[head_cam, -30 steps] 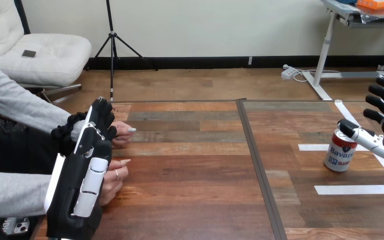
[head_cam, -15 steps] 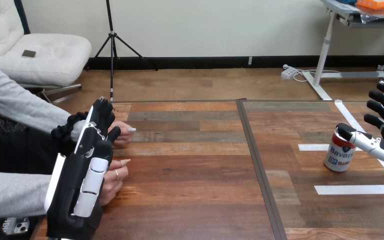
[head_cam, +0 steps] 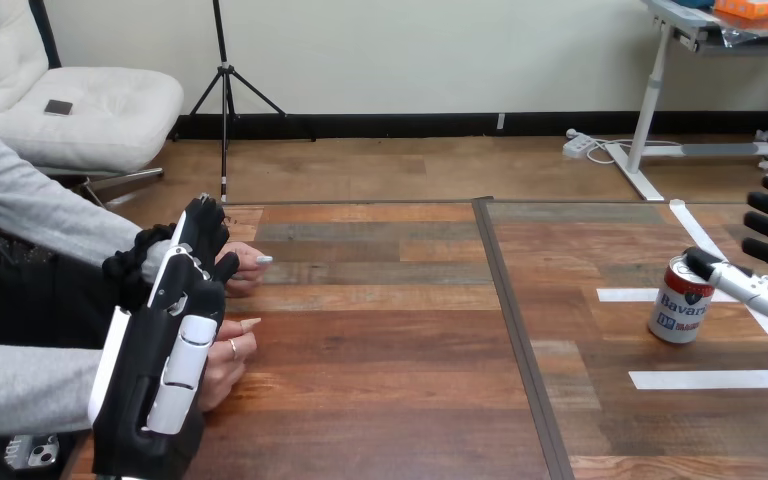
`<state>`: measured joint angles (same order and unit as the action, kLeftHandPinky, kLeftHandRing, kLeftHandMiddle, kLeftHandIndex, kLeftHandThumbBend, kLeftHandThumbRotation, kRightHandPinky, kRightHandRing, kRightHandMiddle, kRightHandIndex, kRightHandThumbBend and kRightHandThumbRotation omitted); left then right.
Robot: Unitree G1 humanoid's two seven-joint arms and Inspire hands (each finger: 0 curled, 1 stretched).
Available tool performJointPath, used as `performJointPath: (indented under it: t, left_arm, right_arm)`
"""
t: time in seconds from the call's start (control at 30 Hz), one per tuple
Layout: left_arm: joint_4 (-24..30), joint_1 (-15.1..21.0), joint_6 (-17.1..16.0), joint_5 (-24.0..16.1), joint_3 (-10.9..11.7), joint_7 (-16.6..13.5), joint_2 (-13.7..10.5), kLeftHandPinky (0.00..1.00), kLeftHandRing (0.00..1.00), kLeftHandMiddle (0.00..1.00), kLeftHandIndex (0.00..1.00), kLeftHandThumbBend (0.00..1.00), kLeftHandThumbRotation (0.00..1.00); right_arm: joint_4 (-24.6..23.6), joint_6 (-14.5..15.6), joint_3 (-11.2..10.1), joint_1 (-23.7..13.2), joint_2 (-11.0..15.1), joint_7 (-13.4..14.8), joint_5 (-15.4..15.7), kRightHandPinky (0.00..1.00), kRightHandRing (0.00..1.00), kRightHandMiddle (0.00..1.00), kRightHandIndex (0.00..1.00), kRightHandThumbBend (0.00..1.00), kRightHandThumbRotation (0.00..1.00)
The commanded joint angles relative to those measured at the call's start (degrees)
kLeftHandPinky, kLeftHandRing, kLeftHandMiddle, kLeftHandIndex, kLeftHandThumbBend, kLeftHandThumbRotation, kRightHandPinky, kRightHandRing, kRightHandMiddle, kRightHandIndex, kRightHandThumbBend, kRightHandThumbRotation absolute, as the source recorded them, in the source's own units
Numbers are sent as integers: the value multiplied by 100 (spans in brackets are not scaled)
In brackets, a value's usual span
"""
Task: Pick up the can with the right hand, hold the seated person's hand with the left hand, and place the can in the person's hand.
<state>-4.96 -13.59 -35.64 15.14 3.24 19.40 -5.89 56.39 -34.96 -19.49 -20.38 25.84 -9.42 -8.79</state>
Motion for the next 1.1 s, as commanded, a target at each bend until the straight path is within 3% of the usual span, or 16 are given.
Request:
performJointPath:
  t: [0.0,0.57,1.07]
  left_arm:
    - [88,303,-112,20,39,56,-21,97,100,100,98,65,84]
    - [207,235,-34,-44,36,-3,3,97,100,100,98,65,84]
    - [54,299,-140,104,56,167,-49,97,100,100,98,66,84]
  right_arm:
    - [179,41,-69,-573,201,-41,-62,81,86,86,88,100,15]
    - [693,285,24,-766,264,142,77,80,85,85,86,100,19]
    - [991,552,127,-932,281,293,271,81,86,85,87,100,20]
